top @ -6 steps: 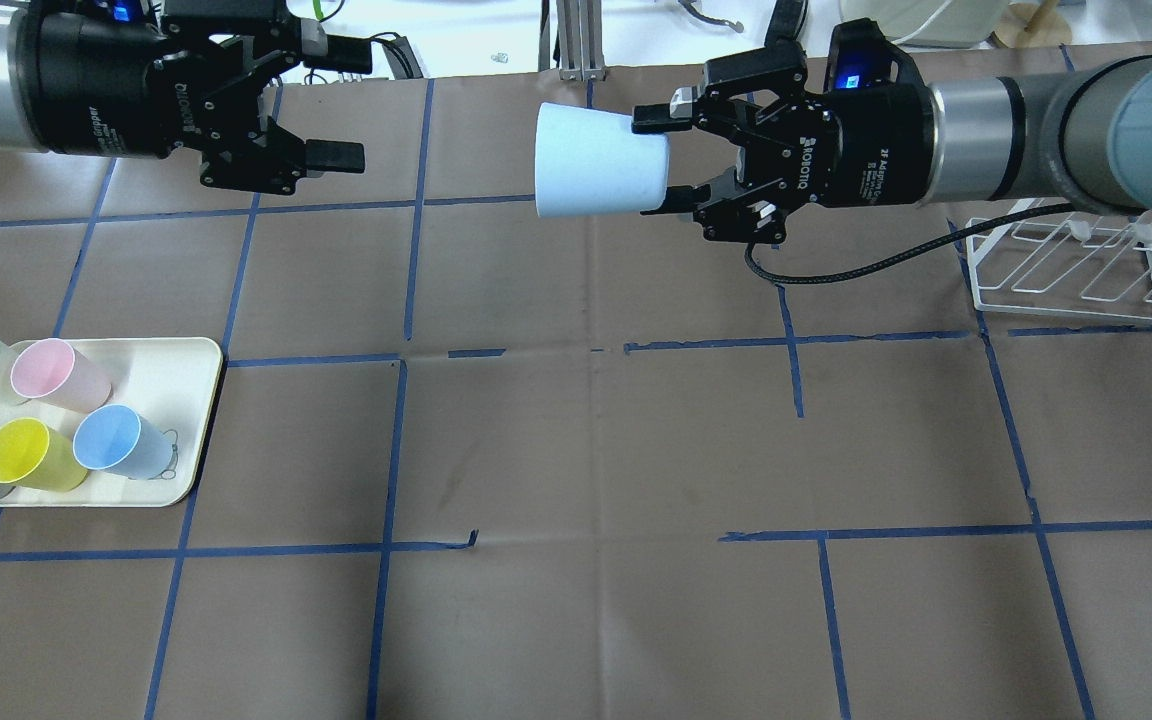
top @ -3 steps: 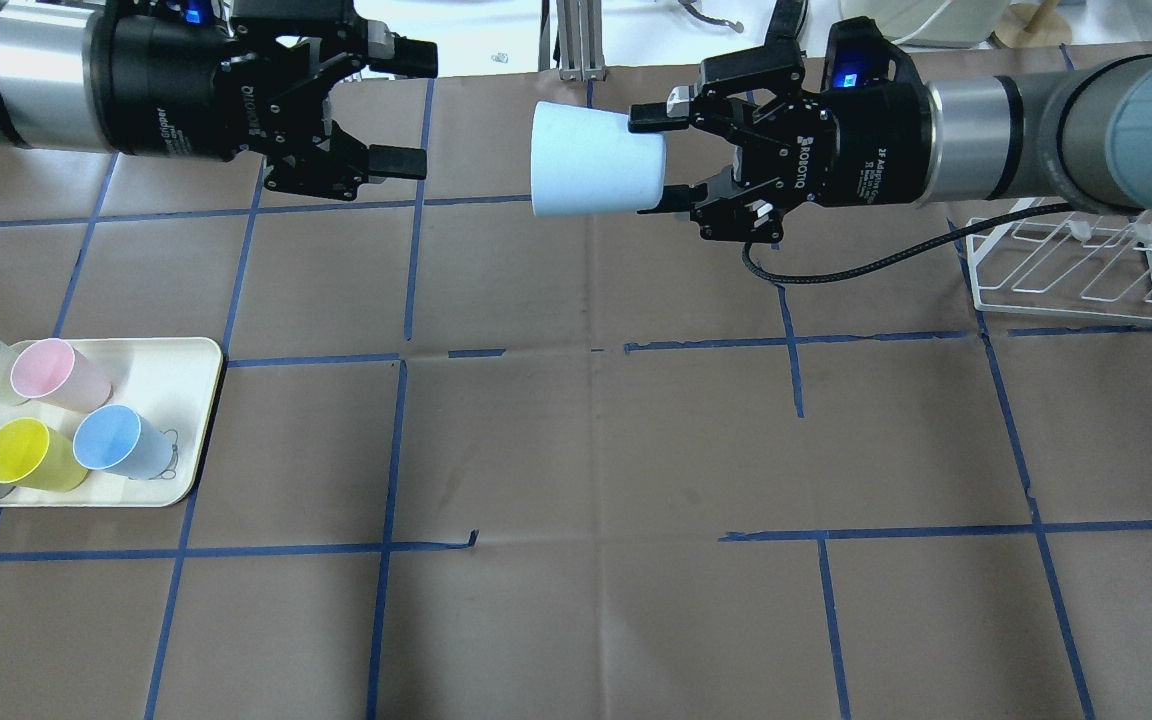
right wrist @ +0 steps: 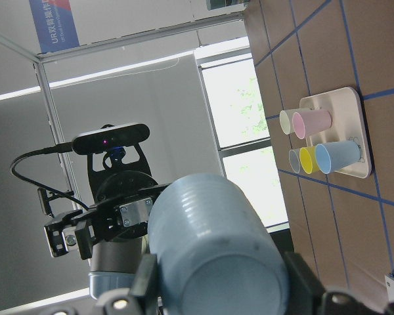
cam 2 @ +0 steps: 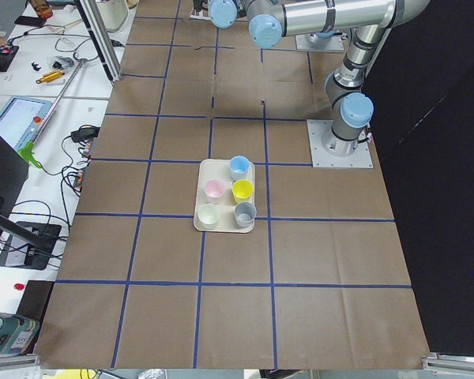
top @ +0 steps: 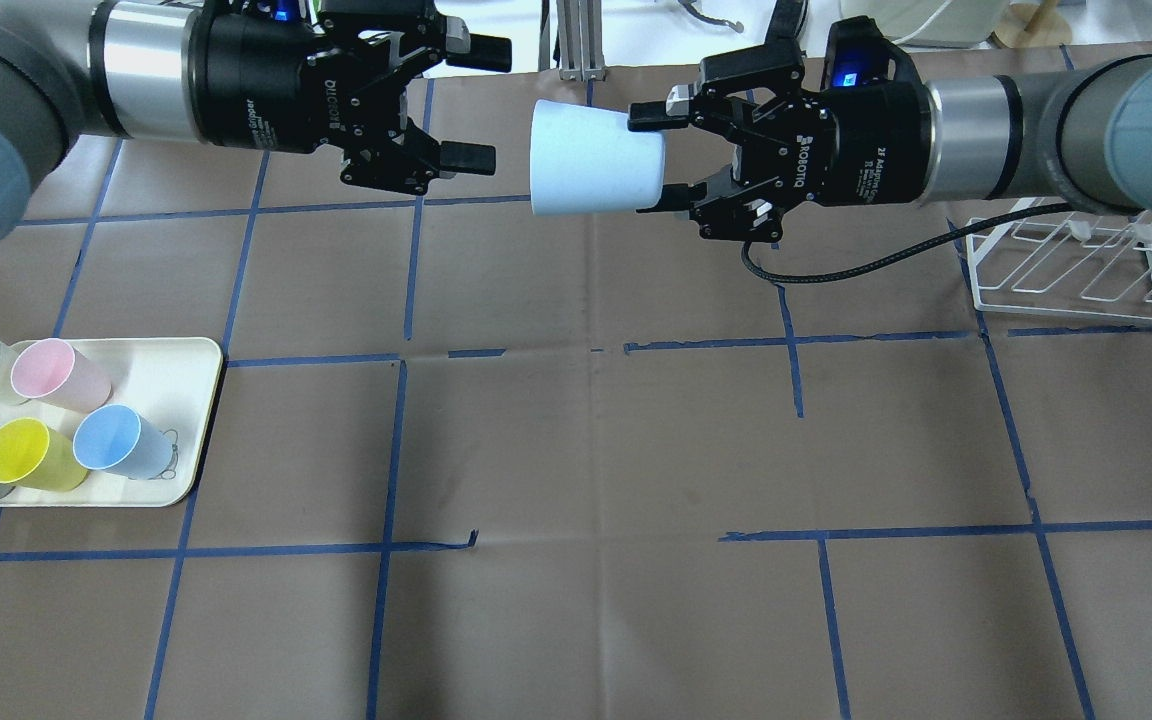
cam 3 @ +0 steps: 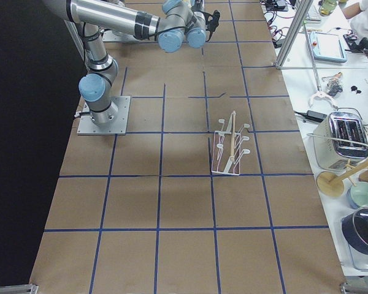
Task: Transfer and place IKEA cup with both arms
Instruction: 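Close the left gripper on the cup's rim beside the right gripper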
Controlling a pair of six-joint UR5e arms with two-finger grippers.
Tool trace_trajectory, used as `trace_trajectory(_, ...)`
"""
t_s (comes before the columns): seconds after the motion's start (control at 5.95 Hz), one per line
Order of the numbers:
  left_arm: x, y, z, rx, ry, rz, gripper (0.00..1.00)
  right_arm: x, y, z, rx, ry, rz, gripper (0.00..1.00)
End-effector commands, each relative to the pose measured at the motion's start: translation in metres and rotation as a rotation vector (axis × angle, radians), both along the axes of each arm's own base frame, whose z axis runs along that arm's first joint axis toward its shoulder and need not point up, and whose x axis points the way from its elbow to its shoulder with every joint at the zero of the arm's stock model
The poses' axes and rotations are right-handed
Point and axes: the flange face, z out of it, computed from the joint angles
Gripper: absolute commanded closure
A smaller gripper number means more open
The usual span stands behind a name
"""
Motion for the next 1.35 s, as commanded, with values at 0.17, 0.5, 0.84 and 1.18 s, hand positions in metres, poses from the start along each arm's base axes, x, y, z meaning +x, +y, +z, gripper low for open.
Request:
trace_trajectory(0.17,-0.019,0.008,0.002,0.009,-0.003,-0.025,0.25,0.0,0.0,0.0,0.002,0.0,0.0,0.65)
trace_trajectory(0.5,-0.018,0.007,0.001,0.011,-0.006,-0.024,0.98,0.0,0.0,0.0,0.002,0.0,0.0,0.65)
trace_trajectory(0.84,-0.019,0.012,0.008,-0.006,-0.005,-0.024,1.0,0.0,0.0,0.0,0.003,0.0,-0.001,0.65)
trace_trajectory(1.18,-0.019,0.013,0.01,0.001,-0.006,-0.021,1.0,-0.001,0.0,0.004,0.015,-0.001,-0.005,0.0)
